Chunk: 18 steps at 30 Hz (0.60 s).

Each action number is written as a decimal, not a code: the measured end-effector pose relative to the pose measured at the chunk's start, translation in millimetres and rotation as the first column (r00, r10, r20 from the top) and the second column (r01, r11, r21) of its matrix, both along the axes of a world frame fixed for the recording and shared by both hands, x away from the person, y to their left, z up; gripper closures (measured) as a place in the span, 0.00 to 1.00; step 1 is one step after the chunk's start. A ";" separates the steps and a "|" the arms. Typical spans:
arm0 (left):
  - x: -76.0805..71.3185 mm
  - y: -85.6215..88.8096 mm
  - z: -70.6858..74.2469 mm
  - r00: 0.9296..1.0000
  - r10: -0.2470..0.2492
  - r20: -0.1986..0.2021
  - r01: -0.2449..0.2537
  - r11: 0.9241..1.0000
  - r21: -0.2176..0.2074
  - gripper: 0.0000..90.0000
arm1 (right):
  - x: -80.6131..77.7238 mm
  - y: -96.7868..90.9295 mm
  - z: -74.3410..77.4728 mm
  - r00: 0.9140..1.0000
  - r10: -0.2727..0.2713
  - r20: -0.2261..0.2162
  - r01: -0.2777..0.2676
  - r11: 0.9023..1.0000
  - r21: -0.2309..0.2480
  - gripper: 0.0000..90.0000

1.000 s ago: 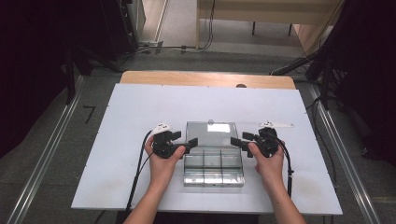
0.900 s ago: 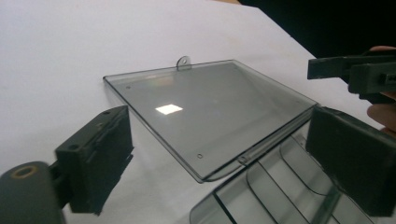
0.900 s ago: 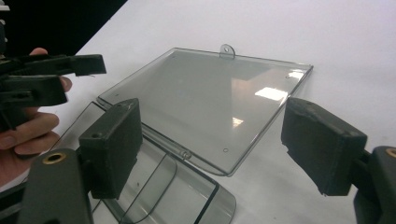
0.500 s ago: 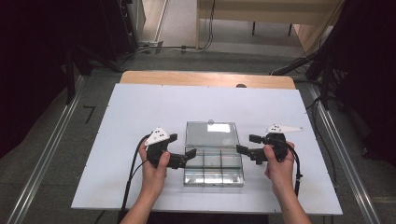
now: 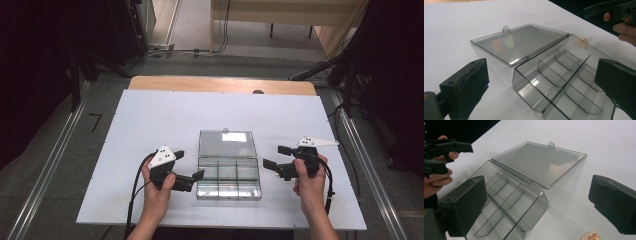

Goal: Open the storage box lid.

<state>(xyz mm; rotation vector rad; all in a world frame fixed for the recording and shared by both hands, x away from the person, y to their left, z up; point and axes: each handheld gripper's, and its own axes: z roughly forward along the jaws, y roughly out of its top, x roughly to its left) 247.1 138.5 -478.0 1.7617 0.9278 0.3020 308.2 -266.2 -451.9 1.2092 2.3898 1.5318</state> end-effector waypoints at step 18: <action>-29.6 44.6 -7.6 1.000 0.010 0.024 -0.010 1.000 0.012 0.00 | -6.3 -22.5 1.3 0.998 -0.061 0.018 0.061 0.996 -0.057 0.00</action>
